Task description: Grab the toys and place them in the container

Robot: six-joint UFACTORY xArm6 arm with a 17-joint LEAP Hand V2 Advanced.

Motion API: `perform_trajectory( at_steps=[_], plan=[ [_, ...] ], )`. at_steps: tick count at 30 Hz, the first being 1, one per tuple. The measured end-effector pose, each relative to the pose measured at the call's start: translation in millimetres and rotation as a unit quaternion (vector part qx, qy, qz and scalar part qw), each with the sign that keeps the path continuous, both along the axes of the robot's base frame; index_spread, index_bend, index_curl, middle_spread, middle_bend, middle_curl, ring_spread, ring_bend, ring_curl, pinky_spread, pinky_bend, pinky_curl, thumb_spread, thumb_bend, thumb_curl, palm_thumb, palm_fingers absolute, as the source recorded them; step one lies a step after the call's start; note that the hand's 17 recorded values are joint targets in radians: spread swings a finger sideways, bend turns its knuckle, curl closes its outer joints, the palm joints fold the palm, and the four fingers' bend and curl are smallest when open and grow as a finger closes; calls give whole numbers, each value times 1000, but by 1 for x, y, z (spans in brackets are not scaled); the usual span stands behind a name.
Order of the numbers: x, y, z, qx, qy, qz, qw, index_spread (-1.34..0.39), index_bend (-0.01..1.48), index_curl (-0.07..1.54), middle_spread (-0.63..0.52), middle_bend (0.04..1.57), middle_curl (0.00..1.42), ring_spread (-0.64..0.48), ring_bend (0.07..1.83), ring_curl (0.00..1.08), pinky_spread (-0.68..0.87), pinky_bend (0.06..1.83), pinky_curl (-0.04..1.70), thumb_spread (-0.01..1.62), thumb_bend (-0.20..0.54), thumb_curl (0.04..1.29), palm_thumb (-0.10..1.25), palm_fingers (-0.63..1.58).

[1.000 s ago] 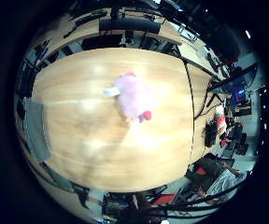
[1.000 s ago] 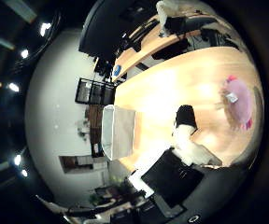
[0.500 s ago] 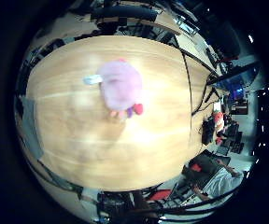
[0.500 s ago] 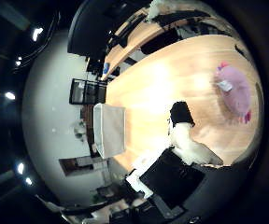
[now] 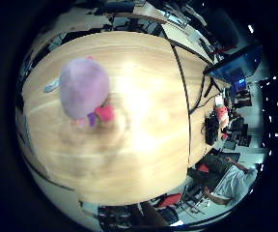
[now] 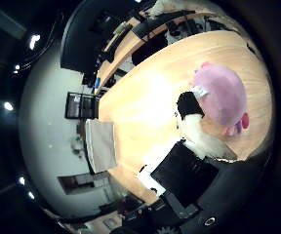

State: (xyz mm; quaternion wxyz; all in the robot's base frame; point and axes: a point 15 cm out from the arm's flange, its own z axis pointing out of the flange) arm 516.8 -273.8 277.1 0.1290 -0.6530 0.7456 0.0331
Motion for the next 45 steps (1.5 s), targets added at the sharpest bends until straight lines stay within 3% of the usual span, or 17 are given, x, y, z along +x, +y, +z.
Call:
perform_trajectory(
  at_steps=[17,31,42,44,45],
  plan=[
    [35,27,-54,3,13,13,1000,-626,310,423,-342,191,339,-288,802,225,261,675,25,969,-28,497,562,518],
    [62,6,-92,-18,-12,-28,999,-635,269,398,-343,185,306,-297,859,215,280,656,-7,963,-26,489,573,572],
    [53,11,-134,4,28,-45,999,-618,148,349,-345,191,288,-297,882,204,284,862,13,942,-34,486,549,592],
    [50,15,-141,10,38,-49,998,-616,137,328,-359,222,297,-323,946,217,227,909,9,941,-8,495,594,700],
    [50,15,-142,11,40,-52,998,-619,117,304,-403,283,311,-358,988,220,114,999,24,934,5,508,642,894]
  ],
)
